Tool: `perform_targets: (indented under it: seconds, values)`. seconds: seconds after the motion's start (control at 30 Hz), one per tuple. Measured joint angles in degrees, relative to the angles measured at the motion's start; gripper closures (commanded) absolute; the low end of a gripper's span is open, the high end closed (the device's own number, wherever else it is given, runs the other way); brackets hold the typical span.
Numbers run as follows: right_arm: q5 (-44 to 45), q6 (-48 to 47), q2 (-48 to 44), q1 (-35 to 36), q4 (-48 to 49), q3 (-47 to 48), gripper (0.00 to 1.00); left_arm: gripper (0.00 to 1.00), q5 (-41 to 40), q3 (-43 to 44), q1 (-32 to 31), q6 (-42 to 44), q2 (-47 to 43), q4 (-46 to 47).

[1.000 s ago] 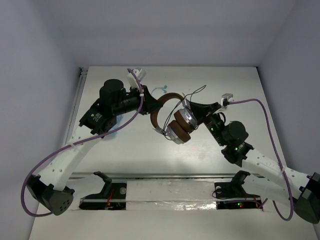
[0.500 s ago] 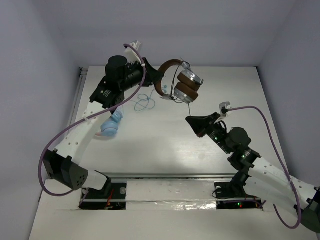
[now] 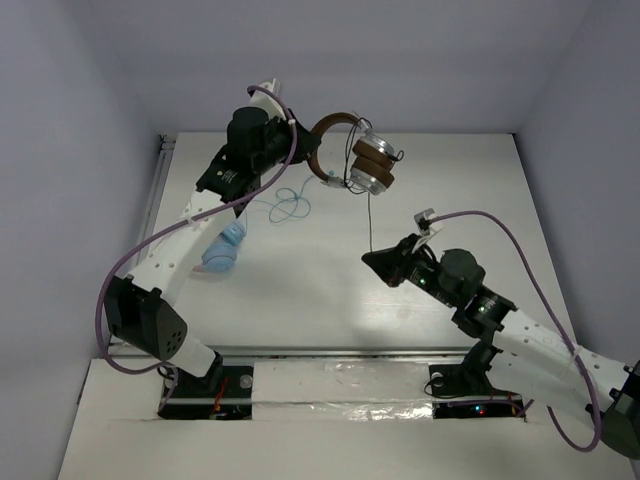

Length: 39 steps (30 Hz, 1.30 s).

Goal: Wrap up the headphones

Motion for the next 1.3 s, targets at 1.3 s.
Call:
perform_targets:
  seconds: [1.3]
  values:
    - [16.59,0.15,20.13,6.62,-24.72,23.89,1.00,1.00,-36.54,-38.95,-23.41,3.93,-6.97,7.50]
